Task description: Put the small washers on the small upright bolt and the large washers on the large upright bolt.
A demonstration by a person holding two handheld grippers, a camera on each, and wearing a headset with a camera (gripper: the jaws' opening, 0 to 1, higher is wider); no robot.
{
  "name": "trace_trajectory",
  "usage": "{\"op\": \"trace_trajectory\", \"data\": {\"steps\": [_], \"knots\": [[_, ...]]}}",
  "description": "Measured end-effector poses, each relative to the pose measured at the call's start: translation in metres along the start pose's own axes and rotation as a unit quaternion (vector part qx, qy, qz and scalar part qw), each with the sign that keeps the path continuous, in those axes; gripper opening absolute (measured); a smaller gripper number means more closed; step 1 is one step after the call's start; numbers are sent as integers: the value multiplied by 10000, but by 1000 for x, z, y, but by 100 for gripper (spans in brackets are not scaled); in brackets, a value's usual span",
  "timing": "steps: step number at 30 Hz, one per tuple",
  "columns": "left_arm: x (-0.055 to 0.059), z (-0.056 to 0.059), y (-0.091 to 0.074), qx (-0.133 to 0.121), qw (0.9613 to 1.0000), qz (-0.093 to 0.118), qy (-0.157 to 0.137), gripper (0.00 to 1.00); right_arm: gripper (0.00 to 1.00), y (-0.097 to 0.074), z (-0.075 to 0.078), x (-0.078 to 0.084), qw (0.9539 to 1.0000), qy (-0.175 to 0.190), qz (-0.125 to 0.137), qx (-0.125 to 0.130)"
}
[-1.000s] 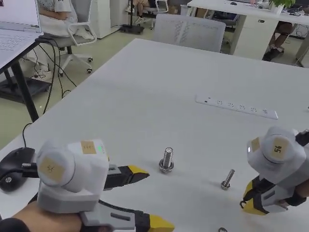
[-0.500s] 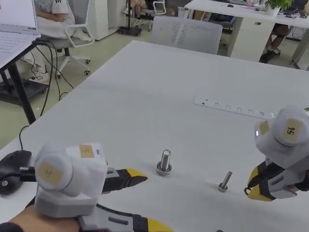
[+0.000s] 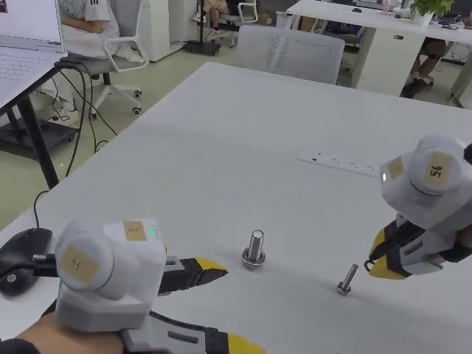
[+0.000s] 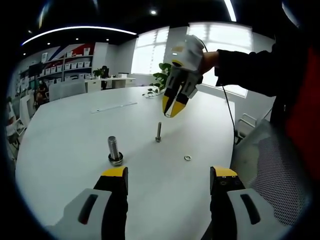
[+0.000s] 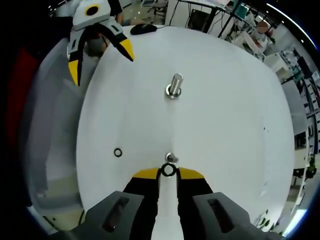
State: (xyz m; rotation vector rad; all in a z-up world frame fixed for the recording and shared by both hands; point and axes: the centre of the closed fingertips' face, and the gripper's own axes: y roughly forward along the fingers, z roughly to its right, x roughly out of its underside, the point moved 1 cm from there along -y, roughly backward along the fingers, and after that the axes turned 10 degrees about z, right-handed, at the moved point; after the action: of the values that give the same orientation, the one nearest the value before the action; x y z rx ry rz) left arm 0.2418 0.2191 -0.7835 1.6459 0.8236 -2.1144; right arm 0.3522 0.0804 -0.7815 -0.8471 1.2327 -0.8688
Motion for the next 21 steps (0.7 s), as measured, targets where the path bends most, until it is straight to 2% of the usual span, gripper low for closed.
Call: {"op": "trace_trajectory", "data": {"steps": [7,21], "knots": [[0,0,0,-2,10000,-9,-2,66,14,7,8,-1,10000,-54,-53,-11],[0,0,0,-32,10000,-14,-2,66,14,19,9,3,9998,-38,-116,-152]]}}
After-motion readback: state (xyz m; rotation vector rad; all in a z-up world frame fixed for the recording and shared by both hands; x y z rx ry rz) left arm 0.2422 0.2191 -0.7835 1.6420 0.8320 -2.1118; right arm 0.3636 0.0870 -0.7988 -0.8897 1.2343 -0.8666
